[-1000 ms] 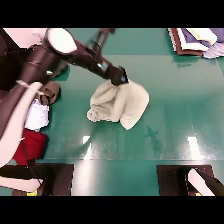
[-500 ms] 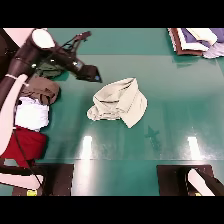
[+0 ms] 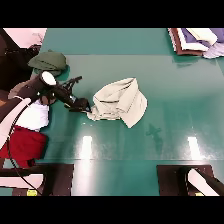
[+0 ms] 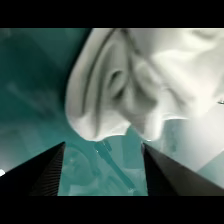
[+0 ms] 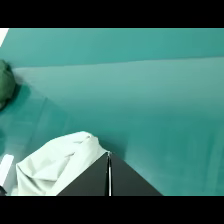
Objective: Fold the shirts.
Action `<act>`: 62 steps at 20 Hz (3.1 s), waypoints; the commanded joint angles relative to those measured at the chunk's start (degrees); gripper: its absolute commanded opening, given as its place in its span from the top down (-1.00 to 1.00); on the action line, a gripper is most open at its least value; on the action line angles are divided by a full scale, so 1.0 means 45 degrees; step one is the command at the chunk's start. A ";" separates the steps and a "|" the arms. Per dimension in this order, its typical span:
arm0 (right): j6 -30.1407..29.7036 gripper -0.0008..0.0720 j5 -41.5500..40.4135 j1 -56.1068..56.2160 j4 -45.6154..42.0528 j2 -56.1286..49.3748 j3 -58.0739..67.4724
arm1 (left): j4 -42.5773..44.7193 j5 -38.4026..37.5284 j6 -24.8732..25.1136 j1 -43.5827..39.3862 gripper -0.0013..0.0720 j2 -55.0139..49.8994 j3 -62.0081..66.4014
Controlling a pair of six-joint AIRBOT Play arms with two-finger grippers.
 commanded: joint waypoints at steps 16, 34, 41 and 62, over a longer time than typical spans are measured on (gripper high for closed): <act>0.0554 0.46 0.0170 0.2939 -0.3784 -0.1642 -0.4687 | 0.0126 0.2895 0.0228 -0.0073 0.90 0.1773 0.1078; -0.2356 0.36 -0.7397 0.7140 0.3274 -0.6295 -0.8675 | 0.0471 0.2579 0.0228 -0.0073 0.89 0.1875 0.1637; -0.1943 0.95 -0.7218 0.6081 0.1093 -0.4794 -0.5775 | 0.1491 0.3128 0.0253 0.0937 0.90 0.2943 0.3002; -0.1321 0.95 -0.4226 0.4099 -0.4731 0.2720 0.0107 | 0.1005 0.3468 0.4206 0.1724 0.89 0.7645 0.9039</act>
